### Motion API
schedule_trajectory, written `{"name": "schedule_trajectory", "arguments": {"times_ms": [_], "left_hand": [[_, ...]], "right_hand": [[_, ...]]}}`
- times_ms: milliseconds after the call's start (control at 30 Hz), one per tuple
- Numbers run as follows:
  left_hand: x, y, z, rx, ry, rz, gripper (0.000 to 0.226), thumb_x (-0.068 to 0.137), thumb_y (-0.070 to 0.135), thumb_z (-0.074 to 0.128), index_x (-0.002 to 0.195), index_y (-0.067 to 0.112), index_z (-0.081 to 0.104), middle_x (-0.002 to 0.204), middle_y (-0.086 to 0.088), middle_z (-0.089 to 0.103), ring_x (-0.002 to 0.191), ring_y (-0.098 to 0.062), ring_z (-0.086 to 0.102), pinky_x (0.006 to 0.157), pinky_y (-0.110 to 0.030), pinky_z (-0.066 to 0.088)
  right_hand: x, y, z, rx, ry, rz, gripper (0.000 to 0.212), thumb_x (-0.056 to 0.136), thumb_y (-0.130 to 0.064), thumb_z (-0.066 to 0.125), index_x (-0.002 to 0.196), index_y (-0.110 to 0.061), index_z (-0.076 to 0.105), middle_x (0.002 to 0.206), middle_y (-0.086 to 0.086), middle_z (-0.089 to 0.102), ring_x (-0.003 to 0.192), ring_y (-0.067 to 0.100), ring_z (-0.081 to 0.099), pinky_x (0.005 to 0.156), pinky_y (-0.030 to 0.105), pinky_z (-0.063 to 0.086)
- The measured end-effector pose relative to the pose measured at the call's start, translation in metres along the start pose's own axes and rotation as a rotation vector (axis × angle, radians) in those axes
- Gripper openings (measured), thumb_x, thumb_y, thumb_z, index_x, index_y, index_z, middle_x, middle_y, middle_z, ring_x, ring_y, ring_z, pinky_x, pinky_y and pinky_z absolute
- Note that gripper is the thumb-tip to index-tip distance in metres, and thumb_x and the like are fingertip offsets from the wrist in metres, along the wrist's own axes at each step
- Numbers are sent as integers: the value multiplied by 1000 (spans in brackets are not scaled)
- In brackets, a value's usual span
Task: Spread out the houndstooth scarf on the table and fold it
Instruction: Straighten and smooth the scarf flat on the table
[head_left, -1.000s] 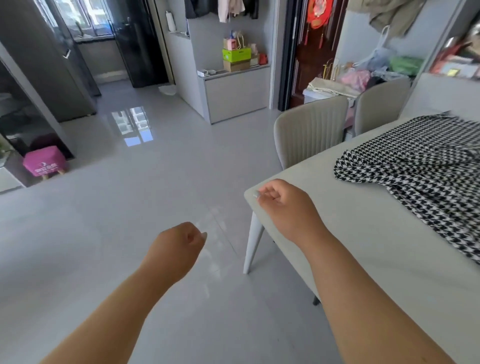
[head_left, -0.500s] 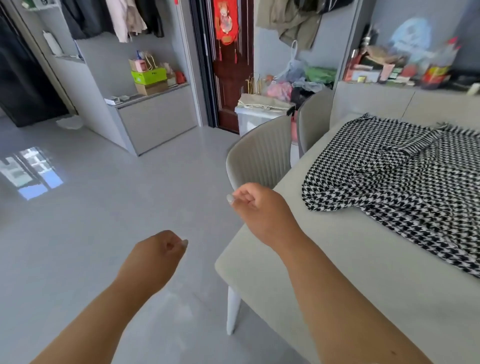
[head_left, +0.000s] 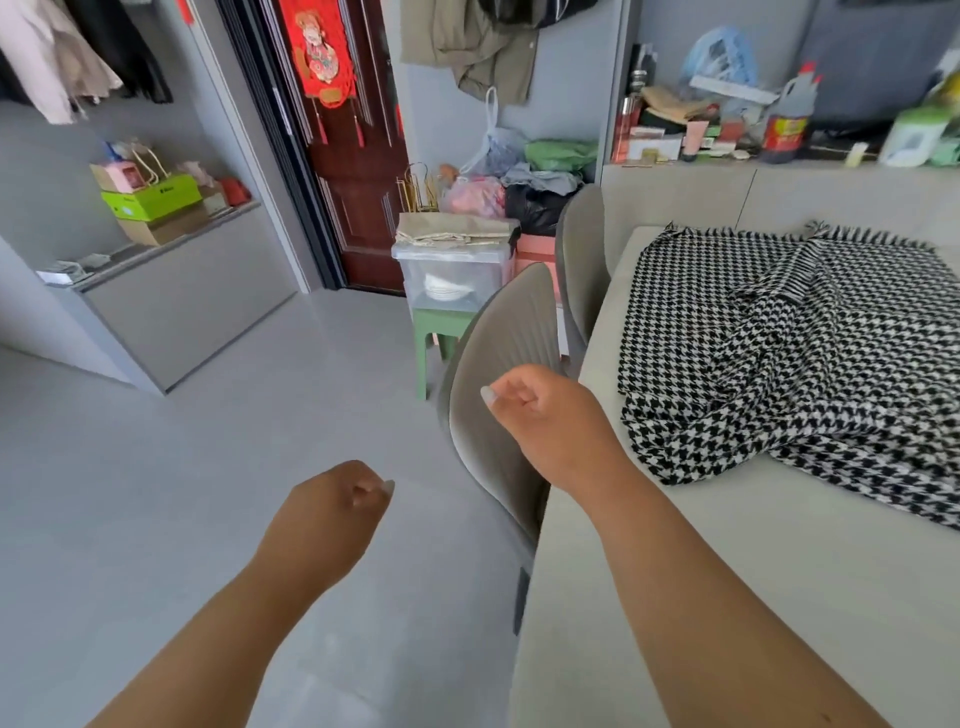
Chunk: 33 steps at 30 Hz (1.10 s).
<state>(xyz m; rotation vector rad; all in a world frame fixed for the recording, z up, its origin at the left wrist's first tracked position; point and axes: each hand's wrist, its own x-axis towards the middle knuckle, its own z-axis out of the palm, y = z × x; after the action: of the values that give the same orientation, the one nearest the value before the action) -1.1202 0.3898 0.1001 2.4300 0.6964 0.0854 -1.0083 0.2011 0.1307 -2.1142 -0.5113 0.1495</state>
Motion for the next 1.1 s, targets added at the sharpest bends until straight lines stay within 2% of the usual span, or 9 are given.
{"name": "schedule_trajectory", "arguments": {"times_ms": [100, 200, 333, 467, 567, 633, 800, 933, 1100], "left_hand": [[50, -17, -19, 7, -36, 80, 27, 94, 36, 51, 79, 17, 62, 79, -2, 69, 75, -20, 64, 67, -32, 50], [103, -33, -43, 31, -97, 144, 25, 94, 37, 50, 80, 19, 61, 80, -1, 69, 76, -20, 64, 66, -31, 50], [170, -45, -70, 47, -157, 243, 25, 94, 36, 50, 82, 18, 62, 81, -3, 69, 80, -21, 64, 75, -35, 51], [226, -45, -79, 25, -204, 306, 26, 95, 36, 50, 84, 16, 62, 82, -2, 69, 80, -18, 63, 74, -32, 49], [267, -36, -76, 22, -260, 355, 24, 95, 34, 49, 83, 19, 62, 83, 1, 68, 80, -15, 62, 72, -30, 48], [296, -27, -71, 29, -289, 389, 23, 95, 33, 48, 83, 19, 62, 83, 1, 67, 80, -16, 61, 70, -29, 47], [376, 11, -50, 22, -341, 478, 18, 95, 30, 49, 89, 20, 63, 85, 2, 69, 83, -17, 65, 79, -34, 53], [446, 60, -32, 97, -379, 536, 27, 96, 32, 48, 85, 12, 62, 79, -9, 68, 74, -21, 62, 68, -30, 46], [514, 128, -6, 86, -403, 613, 19, 95, 32, 50, 87, 20, 63, 83, 1, 68, 80, -19, 63, 75, -32, 50]], "right_hand": [[31, -14, 24, 0, 86, 35, 28, 95, -42, 51, 109, -21, 63, 106, -9, 67, 98, 8, 59, 85, 24, 46], [61, -31, 50, 19, 181, 107, 25, 93, -42, 53, 103, -22, 64, 100, -10, 67, 95, 8, 60, 86, 27, 48], [97, -51, 74, 34, 301, 168, 15, 92, -33, 55, 101, -23, 64, 93, -13, 64, 92, 7, 59, 86, 27, 47], [132, -53, 87, -7, 361, 235, 13, 92, -35, 55, 98, -27, 63, 99, -10, 65, 93, 6, 59, 86, 28, 48], [161, -47, 87, -16, 420, 263, 10, 92, -37, 55, 94, -30, 61, 94, -15, 63, 86, -2, 56, 74, 15, 44], [183, -41, 85, -18, 447, 280, 8, 92, -37, 56, 93, -31, 60, 92, -17, 62, 85, -6, 55, 69, 10, 39], [253, -16, 64, 3, 547, 317, 12, 92, -37, 56, 97, -28, 62, 93, -17, 62, 87, -3, 55, 80, 21, 44], [314, 10, 35, 21, 636, 333, 12, 91, -35, 57, 97, -28, 63, 92, -16, 64, 87, -3, 57, 76, 19, 44], [372, 38, -2, 27, 713, 386, 14, 92, -37, 56, 96, -26, 63, 88, -16, 63, 84, -2, 56, 72, 16, 41]]}}
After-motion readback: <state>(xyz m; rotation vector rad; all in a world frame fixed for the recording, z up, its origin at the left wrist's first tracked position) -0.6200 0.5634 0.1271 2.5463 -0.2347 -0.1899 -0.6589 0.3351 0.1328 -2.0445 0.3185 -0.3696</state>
